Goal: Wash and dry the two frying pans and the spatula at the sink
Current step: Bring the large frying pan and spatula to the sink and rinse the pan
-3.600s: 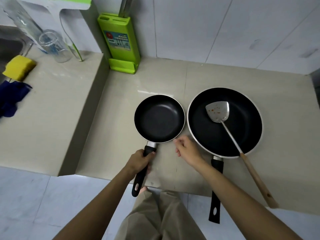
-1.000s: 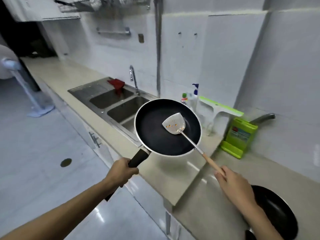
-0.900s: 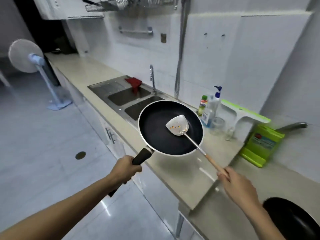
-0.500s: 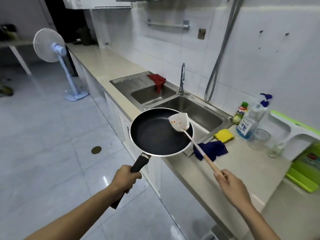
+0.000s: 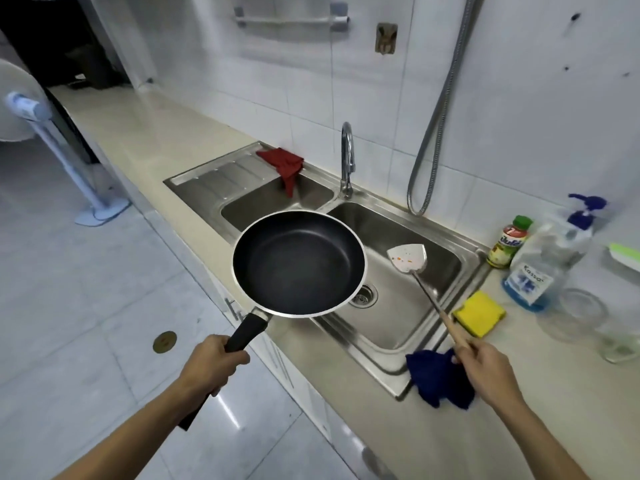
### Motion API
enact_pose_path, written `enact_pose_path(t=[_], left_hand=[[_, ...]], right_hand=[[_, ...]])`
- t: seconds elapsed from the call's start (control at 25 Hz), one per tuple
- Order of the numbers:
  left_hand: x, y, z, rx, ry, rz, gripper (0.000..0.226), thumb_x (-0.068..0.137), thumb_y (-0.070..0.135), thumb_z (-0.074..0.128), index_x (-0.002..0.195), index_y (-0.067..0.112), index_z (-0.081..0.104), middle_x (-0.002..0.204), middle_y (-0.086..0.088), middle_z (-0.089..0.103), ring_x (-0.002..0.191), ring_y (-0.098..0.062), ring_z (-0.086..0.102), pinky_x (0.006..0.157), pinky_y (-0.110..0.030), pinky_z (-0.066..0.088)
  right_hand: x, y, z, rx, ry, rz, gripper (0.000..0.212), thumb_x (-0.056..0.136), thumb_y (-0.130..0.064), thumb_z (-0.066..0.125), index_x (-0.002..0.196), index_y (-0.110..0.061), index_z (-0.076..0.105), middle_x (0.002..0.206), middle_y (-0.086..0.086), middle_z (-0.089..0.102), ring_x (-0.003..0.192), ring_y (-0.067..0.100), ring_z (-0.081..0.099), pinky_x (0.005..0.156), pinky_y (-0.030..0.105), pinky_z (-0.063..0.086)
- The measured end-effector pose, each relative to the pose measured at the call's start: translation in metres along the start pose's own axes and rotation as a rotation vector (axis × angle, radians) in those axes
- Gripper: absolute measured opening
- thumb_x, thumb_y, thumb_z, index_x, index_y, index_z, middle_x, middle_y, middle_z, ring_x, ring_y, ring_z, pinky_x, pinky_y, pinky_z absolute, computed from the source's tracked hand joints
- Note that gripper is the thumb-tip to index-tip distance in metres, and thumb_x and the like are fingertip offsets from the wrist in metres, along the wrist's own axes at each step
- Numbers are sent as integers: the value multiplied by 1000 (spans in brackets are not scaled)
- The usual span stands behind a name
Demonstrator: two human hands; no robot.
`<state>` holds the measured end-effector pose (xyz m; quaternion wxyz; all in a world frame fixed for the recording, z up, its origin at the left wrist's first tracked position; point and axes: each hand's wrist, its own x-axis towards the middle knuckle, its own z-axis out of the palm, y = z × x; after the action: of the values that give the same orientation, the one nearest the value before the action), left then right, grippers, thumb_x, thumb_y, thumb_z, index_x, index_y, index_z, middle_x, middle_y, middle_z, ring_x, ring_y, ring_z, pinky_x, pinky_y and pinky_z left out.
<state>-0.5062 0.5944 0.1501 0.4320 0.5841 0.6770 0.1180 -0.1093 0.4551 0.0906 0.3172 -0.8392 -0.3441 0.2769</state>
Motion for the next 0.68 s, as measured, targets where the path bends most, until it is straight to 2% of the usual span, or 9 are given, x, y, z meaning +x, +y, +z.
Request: enact_pose_path(t=[0.12,0.4,0.56,0.68], left_hand=[[36,20,-5,37,-66,17,16,79,7,66,72,4,52,53,-6,43,36,-16,36,35,-23,30],[128,56,-19,132,-214,119,18,79,6,64,67,7,51,51,-4,41,35,-15,33,35,-21,29],[196,64,-35,196,-300,179,16,78,7,64,67,7,51,48,-1,45,33,-17,37,35,-22,30],[237,61,-47,287,-333,210,14,75,8,63,67,8,52,47,-1,46,36,-19,40,35,-24,32]], right_hand=[[41,-19,30,-13,-63,23,28,95,-15,51,69,-9,61,66,5,66,63,20,61,56,30,43],[97,-36,106,-118,-140,183,23,94,-24,52,79,-14,66,74,-3,68,66,11,61,55,24,43],[114,-50,144,-101,-101,315,19,94,-25,53,84,-16,65,76,-5,70,72,13,63,64,27,46],[114,-54,165,-57,-58,397,19,95,-25,52,84,-15,64,77,-4,71,70,14,64,64,29,49]])
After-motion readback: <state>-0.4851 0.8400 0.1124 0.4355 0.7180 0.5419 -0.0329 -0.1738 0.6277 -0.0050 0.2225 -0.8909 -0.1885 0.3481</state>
